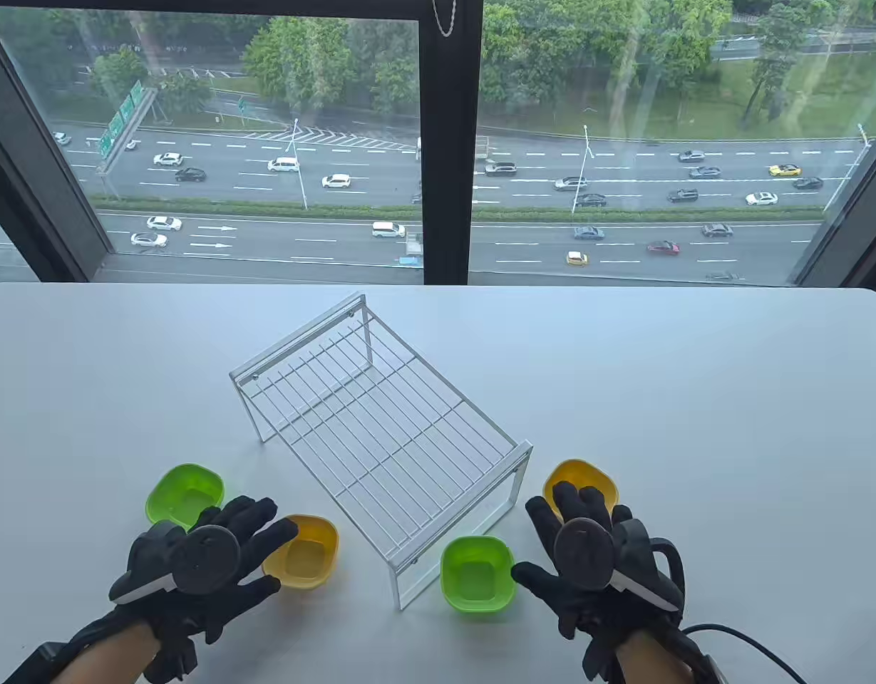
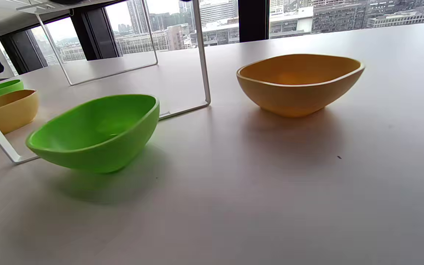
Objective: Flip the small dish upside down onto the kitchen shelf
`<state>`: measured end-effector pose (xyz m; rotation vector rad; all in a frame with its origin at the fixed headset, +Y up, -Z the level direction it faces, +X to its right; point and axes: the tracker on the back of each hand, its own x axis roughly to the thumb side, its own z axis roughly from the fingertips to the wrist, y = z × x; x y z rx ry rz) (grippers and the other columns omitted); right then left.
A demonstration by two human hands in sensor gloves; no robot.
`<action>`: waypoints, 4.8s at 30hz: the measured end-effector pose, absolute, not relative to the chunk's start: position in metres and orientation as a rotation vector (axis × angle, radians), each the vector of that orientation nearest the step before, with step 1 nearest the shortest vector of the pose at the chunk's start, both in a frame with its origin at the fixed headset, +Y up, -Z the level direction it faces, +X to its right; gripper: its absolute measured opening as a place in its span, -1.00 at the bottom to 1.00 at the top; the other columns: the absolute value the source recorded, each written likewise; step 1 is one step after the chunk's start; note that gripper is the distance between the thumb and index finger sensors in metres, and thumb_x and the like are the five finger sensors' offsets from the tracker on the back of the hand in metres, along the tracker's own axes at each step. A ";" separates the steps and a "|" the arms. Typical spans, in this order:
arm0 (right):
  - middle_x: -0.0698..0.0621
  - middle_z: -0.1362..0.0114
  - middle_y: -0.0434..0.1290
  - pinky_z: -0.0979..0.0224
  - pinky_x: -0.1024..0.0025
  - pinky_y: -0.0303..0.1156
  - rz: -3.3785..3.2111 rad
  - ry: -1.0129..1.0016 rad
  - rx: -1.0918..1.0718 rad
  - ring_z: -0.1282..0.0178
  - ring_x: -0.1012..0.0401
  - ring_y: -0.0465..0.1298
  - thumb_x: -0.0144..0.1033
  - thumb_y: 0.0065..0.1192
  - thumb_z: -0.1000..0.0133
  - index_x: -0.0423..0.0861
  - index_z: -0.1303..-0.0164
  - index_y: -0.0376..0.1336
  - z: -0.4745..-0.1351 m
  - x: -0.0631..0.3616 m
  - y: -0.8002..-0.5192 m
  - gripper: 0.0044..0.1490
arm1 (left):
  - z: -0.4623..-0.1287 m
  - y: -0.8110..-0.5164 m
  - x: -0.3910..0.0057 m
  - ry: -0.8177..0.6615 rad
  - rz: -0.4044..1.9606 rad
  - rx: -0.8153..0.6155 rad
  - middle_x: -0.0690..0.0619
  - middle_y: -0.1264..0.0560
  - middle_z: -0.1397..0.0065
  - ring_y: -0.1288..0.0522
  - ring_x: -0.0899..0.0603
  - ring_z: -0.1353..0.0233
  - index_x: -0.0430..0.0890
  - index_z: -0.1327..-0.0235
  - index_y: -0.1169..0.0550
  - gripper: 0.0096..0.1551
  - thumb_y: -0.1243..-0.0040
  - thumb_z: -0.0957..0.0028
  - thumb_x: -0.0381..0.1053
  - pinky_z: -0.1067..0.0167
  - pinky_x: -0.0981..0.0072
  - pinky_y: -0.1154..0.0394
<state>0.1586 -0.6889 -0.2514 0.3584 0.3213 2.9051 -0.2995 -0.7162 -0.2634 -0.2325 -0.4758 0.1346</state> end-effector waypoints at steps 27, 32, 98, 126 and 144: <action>-0.20 -0.83 -0.22 -0.59 -0.38 -0.26 2.757 0.477 0.326 -0.73 -0.23 -0.21 0.42 -0.06 -0.06 0.08 -0.72 -0.19 -0.254 0.173 -0.699 0.10 | -0.258 -0.745 -0.267 -0.521 -0.215 -0.217 0.22 0.04 -0.77 0.11 -0.23 -0.74 0.37 -0.45 -0.38 -0.26 -0.15 0.11 0.34 -0.59 -0.35 0.05; -0.19 -0.82 -0.16 -0.59 -0.37 -0.23 2.741 0.387 0.377 -0.73 -0.21 -0.16 0.39 -0.03 -0.07 0.08 -0.71 -0.11 -0.254 0.170 -0.697 0.06 | -0.255 -0.748 -0.263 -0.542 -0.274 -0.169 0.21 -0.05 -0.75 0.05 -0.21 -0.73 0.34 -0.37 -0.46 -0.33 -0.21 0.11 0.28 -0.59 -0.34 -0.01; -0.18 -0.81 -0.06 -0.60 -0.37 -0.22 2.639 0.374 0.440 -0.73 -0.21 -0.14 0.36 -0.03 -0.08 0.05 -0.70 -0.07 -0.250 0.172 -0.695 0.04 | -0.241 -0.682 -0.296 -0.586 0.065 0.263 0.26 -0.60 -0.28 -0.37 -0.05 -0.56 0.37 -0.32 -0.40 -0.32 -0.32 0.14 0.08 -0.55 -0.28 -0.24; -0.17 -0.82 -0.05 -0.60 -0.36 -0.22 2.629 0.364 0.465 -0.73 -0.20 -0.12 0.37 -0.03 -0.08 0.05 -0.70 -0.08 -0.250 0.172 -0.695 0.04 | -0.234 -0.642 -0.313 -0.587 0.170 0.466 0.20 -0.56 -0.32 -0.33 -0.08 -0.56 0.35 -0.39 -0.32 -0.32 -0.17 0.07 0.06 -0.54 -0.22 -0.30; -0.17 -0.81 -0.04 -0.60 -0.36 -0.22 2.621 0.357 0.465 -0.73 -0.20 -0.12 0.37 -0.03 -0.08 0.04 -0.70 -0.08 -0.249 0.172 -0.695 0.04 | -0.261 -0.622 -0.269 -0.612 0.071 0.383 0.20 -0.51 -0.33 -0.31 -0.10 -0.56 0.29 -0.45 -0.26 -0.32 -0.05 0.02 0.07 -0.55 -0.23 -0.28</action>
